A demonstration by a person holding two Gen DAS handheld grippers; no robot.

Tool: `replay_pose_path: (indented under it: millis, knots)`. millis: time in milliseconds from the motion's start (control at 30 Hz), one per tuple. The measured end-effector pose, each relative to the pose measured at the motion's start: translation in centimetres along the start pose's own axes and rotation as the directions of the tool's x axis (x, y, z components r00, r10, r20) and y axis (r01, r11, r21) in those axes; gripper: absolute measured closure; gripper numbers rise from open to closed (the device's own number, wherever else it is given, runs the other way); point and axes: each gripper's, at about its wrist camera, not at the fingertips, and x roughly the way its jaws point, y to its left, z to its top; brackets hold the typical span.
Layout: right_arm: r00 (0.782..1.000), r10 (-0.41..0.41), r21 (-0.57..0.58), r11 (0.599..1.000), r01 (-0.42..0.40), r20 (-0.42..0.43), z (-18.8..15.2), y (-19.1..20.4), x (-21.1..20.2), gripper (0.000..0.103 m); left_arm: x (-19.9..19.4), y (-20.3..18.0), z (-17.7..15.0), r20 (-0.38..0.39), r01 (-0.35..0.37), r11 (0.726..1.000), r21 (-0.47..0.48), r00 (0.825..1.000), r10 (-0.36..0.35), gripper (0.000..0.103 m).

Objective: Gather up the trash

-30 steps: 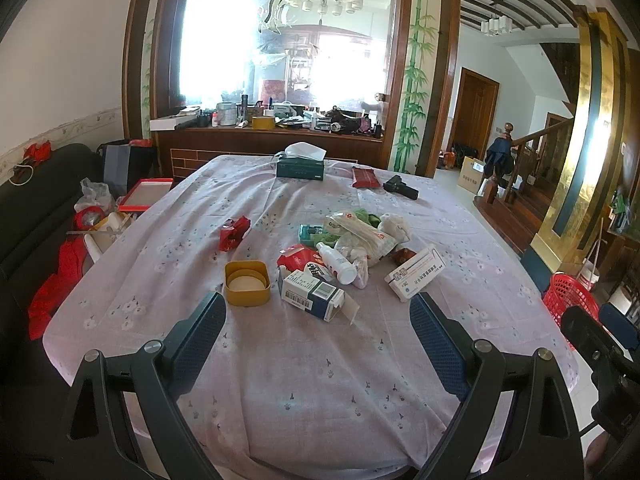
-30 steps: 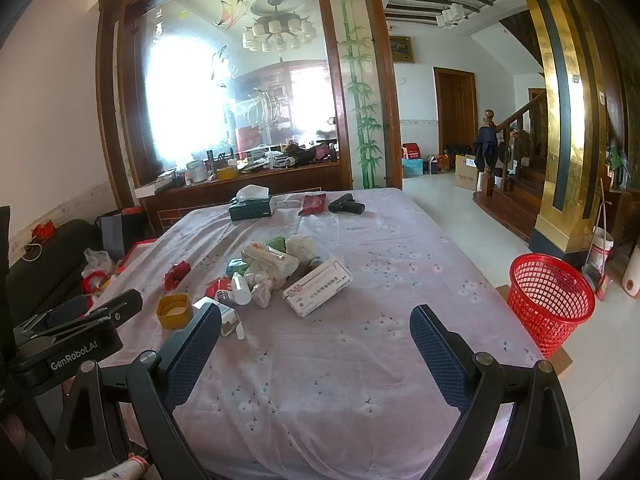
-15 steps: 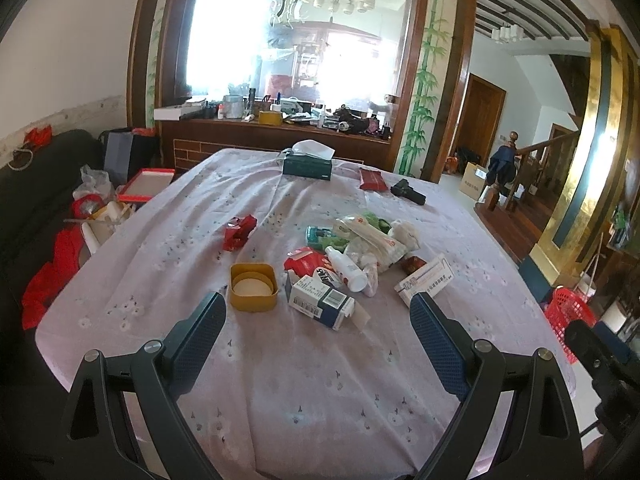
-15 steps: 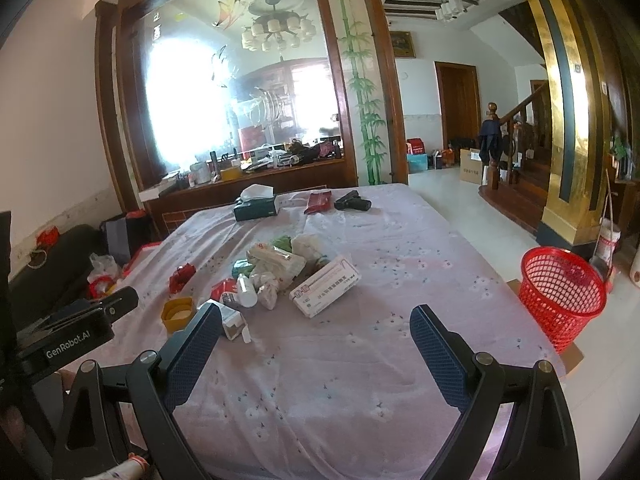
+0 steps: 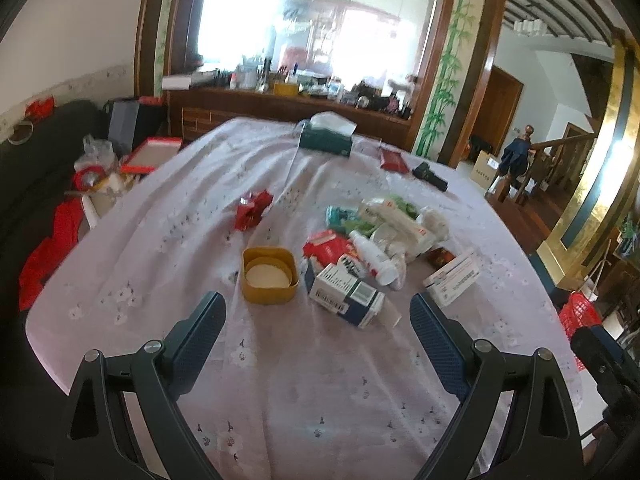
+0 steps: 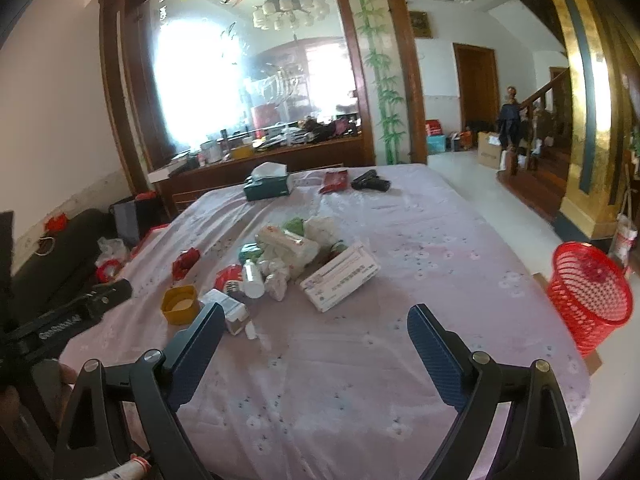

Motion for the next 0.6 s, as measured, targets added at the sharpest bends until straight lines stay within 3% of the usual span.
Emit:
replay_pose_path:
  millis: [133, 333, 533, 600]
  knots:
    - [0.998, 0.05, -0.013, 0.999, -0.05, -0.039, -0.2, 0.2, 1.7, 0.008, 2.4, 1.0, 0.4, -0.053, -0.005, 1.0, -0.014, 0.999, 0.004, 0.011]
    - [0.966, 0.239, -0.028, 0.97, -0.242, -0.101, -0.1, 1.6, 4.7, 0.008, 4.9, 1.9, 0.9, -0.093, -0.031, 0.999, -0.007, 0.995, 0.03, 0.011]
    - [0.941, 0.295, -0.061, 0.949, -0.309, -0.168, 0.3, 3.5, 8.2, 0.012, 6.6, 2.7, 1.4, -0.124, -0.054, 0.999, 0.006, 0.991, 0.055, 0.011]
    - [0.933, 0.303, -0.067, 0.945, -0.321, -0.196, 0.3, 3.9, 9.4, 0.017, 7.1, 2.9, 1.5, -0.13, -0.064, 0.998, 0.013, 0.989, 0.065, 0.011]
